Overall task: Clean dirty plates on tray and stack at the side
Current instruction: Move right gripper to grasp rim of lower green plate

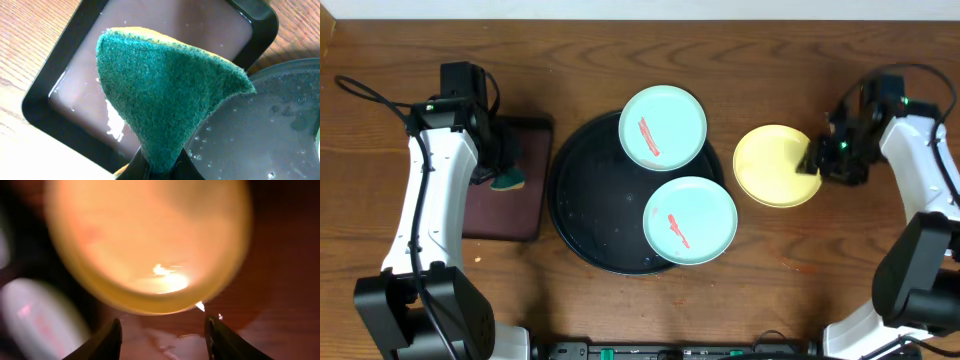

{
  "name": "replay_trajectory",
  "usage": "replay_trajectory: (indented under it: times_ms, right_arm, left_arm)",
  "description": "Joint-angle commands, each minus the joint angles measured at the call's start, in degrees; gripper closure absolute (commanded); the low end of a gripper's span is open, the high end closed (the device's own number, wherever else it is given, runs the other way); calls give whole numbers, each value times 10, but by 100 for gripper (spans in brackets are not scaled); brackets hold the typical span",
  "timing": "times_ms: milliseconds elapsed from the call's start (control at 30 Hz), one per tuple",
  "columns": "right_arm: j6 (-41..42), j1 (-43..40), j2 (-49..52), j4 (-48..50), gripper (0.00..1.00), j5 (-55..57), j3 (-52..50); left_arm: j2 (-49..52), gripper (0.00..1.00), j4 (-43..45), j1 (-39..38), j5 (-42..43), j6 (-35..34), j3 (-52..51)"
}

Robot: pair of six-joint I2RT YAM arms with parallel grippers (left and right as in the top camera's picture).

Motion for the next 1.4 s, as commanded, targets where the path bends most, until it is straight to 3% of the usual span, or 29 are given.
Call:
replay_trajectory:
  times_ms: [0, 400, 567, 833, 1000, 1100, 1367]
  right_arm:
    - [-63, 49, -9, -22, 47, -80, 20]
    - [-44, 190, -8, 27, 45, -40, -73]
    - [-41, 216, -8, 57, 54, -40, -113]
    - [-29, 227, -8, 139, 57, -48, -168]
    - [-20, 227, -8, 160, 76, -47, -180]
    - [-15, 227, -8, 164, 99, -49, -179]
    - [43, 243, -9, 160, 99, -115, -146]
  left_arm:
    - [4, 93, 1, 2, -3, 1, -2]
    - [4, 92, 1, 2, -3, 1, -2]
    - [4, 93, 1, 2, -3, 1, -2]
    - [4, 93, 1, 2, -3, 1, -2]
    - [4, 93, 1, 2, -3, 1, -2]
    - [4, 93, 1, 2, -3, 1, -2]
    - [4, 93, 2, 2, -3, 1, -2]
